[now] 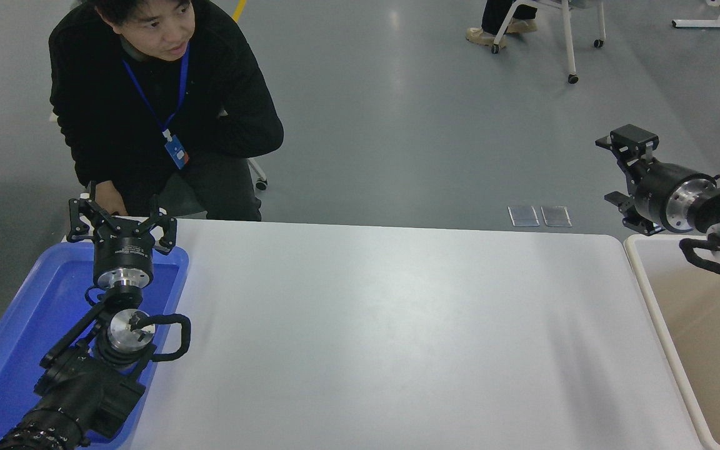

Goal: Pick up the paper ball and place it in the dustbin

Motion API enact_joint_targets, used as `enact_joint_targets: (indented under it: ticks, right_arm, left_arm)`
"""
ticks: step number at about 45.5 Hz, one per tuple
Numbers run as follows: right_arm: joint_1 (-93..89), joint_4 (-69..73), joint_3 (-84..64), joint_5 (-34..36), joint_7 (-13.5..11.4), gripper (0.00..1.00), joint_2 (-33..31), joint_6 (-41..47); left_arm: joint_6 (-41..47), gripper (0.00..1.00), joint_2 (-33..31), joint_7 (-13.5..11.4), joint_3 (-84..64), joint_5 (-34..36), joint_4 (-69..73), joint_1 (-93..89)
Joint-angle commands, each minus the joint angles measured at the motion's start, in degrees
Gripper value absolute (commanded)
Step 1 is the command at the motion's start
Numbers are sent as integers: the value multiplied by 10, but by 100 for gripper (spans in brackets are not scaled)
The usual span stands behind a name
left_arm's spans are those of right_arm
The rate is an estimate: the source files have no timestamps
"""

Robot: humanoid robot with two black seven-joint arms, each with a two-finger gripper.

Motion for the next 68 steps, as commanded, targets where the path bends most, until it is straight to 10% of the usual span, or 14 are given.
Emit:
enact_joint_targets:
  ticks: [1,33,68]
  right_arm:
    - [-66,-64,128,126,18,100,68,-1]
    - [-182,-432,414,127,12,100,288,216]
    - [-238,-434,426,126,15,100,292,293]
  left_arm:
    - [0,99,0,0,0,0,0,0]
    - [0,99,0,0,0,0,0,0]
    - [0,99,0,0,0,0,0,0]
